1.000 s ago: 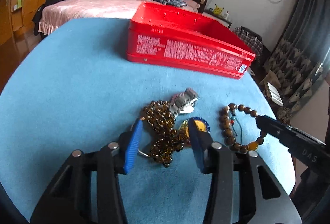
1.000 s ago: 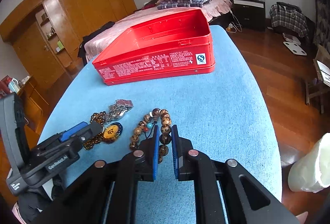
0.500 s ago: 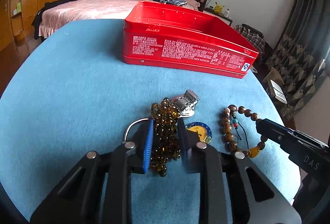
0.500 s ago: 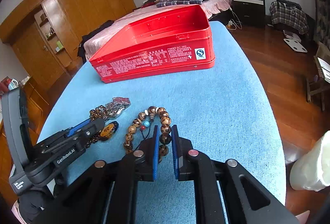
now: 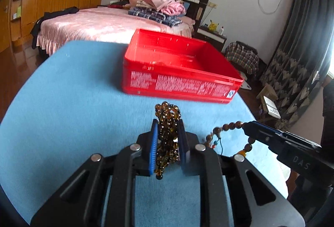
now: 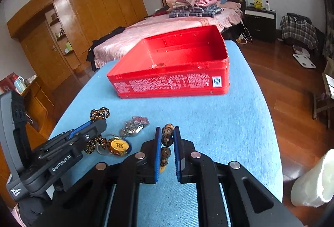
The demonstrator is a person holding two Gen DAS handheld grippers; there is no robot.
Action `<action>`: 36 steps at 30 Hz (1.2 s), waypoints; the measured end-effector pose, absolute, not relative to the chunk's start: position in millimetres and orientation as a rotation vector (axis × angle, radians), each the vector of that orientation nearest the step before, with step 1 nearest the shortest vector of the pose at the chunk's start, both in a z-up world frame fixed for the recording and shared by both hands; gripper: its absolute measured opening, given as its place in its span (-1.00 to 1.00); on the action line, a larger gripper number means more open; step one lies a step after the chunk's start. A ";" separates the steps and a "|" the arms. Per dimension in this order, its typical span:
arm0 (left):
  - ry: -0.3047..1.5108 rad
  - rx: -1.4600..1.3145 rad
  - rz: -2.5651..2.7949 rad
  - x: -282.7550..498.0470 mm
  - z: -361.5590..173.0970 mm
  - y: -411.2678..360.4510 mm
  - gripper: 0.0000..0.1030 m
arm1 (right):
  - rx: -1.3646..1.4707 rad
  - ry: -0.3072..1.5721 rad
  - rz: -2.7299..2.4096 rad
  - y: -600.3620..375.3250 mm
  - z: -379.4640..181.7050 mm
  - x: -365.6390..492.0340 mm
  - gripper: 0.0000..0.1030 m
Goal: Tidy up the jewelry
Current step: 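Carry both items into the red tin and open both tools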
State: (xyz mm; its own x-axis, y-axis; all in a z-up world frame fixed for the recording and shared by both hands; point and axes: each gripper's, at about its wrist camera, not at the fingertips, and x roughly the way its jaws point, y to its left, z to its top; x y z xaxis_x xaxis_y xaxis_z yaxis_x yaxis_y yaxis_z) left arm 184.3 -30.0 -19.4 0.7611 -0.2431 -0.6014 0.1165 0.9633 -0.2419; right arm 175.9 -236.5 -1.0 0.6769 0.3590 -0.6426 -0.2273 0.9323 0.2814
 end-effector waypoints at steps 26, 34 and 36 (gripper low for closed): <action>0.523 -0.218 -0.265 267.0 58.5 -43.2 -0.69 | 0.144 0.595 0.366 -230.6 83.5 258.9 -0.78; 0.583 -0.197 -0.255 322.2 47.9 -49.1 -0.60 | 0.141 0.578 0.313 -232.9 80.1 306.7 -0.67; 0.612 -0.199 -0.234 328.9 42.5 -46.2 -0.44 | 0.145 0.601 0.284 -233.8 72.9 313.4 -0.12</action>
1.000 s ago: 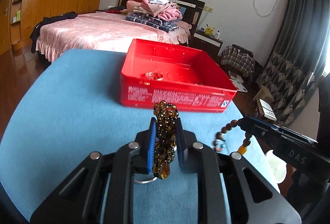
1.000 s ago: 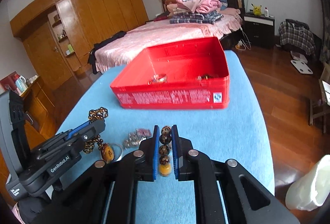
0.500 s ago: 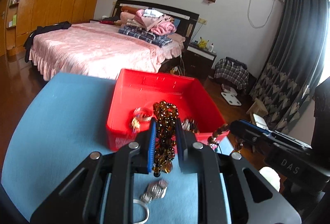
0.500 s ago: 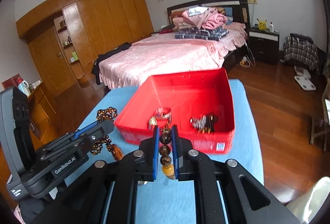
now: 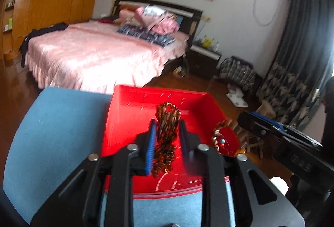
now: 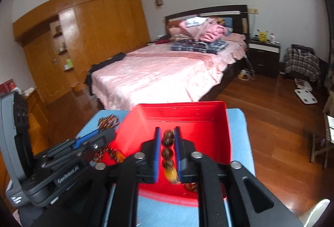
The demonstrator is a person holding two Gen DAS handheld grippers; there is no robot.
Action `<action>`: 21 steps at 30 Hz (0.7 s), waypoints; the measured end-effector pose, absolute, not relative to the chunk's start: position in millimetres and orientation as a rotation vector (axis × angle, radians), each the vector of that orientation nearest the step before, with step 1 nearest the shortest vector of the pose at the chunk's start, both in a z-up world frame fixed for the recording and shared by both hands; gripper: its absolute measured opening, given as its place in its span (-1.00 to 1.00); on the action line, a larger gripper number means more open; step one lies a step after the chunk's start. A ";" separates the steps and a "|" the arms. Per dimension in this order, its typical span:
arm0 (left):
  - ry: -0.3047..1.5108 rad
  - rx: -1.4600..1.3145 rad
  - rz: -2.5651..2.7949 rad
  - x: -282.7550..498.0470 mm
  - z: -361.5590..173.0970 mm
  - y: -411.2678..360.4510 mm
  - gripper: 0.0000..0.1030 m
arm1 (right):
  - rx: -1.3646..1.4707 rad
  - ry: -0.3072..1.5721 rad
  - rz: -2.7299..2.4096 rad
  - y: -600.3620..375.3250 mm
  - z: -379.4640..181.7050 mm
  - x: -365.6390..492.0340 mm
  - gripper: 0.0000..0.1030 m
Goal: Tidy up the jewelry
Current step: 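Carry both items into the red tin and open both tools, then move both tools back toward the silver watch and silver bangle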
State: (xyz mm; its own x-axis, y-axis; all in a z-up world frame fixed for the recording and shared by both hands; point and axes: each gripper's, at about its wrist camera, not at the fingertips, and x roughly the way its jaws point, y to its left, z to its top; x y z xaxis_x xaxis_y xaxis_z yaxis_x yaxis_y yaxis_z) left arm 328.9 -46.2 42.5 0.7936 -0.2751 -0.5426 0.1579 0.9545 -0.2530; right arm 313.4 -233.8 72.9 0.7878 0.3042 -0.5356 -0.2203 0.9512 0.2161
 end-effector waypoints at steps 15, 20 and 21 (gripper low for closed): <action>0.629 -0.132 -0.150 258.3 22.7 -16.7 0.43 | 0.156 0.650 0.267 -232.3 29.0 244.8 0.28; 0.664 -0.111 -0.126 228.7 4.7 -9.5 0.52 | 0.169 0.679 0.271 -224.9 14.7 216.1 0.41; 0.674 -0.111 -0.123 223.6 0.6 -8.4 0.53 | 0.172 0.686 0.266 -224.9 10.3 210.1 0.44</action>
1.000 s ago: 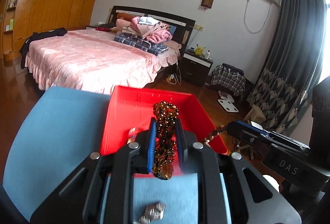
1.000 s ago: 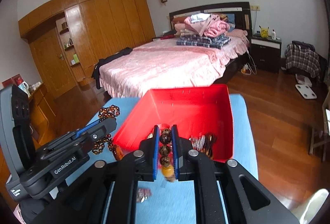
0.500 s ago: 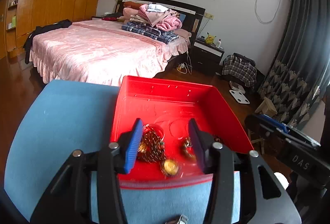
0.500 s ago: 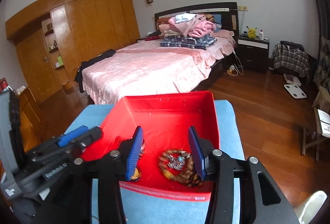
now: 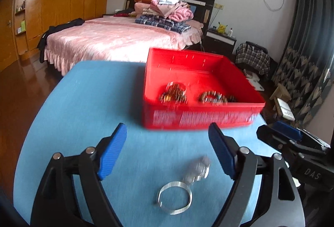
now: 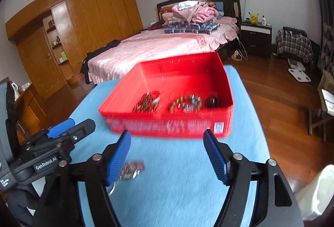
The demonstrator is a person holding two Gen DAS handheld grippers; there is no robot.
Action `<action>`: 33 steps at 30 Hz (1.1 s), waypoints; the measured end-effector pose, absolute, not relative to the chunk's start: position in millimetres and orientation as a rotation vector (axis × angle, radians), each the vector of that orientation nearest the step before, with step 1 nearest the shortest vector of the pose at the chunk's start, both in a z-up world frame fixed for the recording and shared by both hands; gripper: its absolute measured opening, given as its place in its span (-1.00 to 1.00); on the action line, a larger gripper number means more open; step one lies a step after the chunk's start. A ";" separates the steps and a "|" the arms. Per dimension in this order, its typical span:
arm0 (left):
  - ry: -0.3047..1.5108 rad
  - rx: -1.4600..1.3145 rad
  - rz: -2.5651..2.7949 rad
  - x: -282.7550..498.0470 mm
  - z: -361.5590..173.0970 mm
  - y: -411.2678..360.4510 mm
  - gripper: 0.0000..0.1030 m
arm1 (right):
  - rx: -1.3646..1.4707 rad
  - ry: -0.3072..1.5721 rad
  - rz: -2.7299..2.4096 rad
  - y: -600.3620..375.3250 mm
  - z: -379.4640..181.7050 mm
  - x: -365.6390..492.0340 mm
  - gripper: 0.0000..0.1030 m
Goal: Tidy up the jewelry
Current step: 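Move both tools back toward the silver watch and silver bangle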
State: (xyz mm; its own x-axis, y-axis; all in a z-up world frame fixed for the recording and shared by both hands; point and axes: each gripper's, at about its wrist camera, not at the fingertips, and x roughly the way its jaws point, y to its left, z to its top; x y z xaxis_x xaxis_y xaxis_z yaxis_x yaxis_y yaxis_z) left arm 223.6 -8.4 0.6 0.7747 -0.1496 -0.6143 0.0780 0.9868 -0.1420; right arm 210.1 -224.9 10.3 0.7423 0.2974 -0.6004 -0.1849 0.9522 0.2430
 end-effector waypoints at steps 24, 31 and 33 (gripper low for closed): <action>0.845 -0.054 -0.100 186.8 -64.6 -17.9 0.44 | 0.158 0.743 0.244 -220.5 -20.1 170.8 0.53; 0.852 -0.068 -0.111 187.8 -64.5 -17.9 0.34 | 0.165 0.751 0.243 -220.2 -23.8 171.4 0.53; 0.854 -0.062 -0.111 186.8 -64.9 -20.5 0.35 | 0.165 0.753 0.244 -219.2 -24.0 172.0 0.53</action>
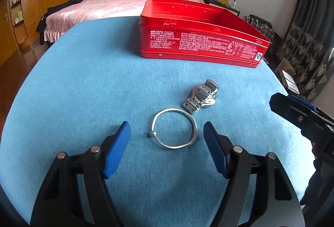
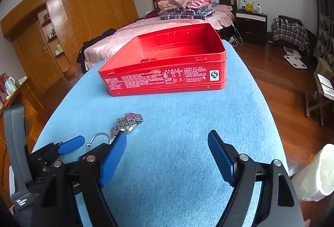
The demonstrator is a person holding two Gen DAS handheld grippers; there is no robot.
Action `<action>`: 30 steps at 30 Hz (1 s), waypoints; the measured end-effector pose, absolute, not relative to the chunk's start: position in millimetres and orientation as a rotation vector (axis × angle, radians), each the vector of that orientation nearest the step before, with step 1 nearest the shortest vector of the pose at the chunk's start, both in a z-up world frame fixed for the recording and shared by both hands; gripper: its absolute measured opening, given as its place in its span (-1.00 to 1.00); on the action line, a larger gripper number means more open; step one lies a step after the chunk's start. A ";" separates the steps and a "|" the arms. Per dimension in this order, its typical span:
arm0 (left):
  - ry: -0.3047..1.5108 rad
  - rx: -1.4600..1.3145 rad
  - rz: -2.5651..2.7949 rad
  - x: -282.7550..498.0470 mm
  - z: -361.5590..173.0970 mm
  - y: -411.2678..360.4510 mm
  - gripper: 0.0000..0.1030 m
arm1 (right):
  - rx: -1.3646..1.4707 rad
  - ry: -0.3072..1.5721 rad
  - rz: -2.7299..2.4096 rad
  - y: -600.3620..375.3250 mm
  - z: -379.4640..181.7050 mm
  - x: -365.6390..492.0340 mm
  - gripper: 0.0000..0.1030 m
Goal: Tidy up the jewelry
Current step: 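Move both tools back toward the silver watch and silver bangle, then grasp the thin silver bangle with the left tool while the right tool approaches the silver watch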
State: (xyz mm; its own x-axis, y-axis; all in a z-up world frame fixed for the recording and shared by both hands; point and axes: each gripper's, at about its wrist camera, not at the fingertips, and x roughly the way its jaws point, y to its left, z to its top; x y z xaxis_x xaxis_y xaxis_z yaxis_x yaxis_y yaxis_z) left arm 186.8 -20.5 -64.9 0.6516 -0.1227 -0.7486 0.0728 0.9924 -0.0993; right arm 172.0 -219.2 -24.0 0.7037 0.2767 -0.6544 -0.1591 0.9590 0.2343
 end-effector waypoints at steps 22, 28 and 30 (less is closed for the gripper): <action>0.799 -0.072 -0.053 184.8 -56.8 1.9 -0.15 | 0.175 0.772 0.275 -195.9 -28.1 174.2 0.53; 0.797 -0.089 -0.019 189.9 -51.6 27.5 -0.16 | 0.200 0.803 0.292 -174.0 -31.7 184.1 0.53; 0.798 -0.095 -0.012 191.5 -50.8 34.1 -0.15 | 0.191 0.818 0.277 -166.5 -32.6 188.6 0.53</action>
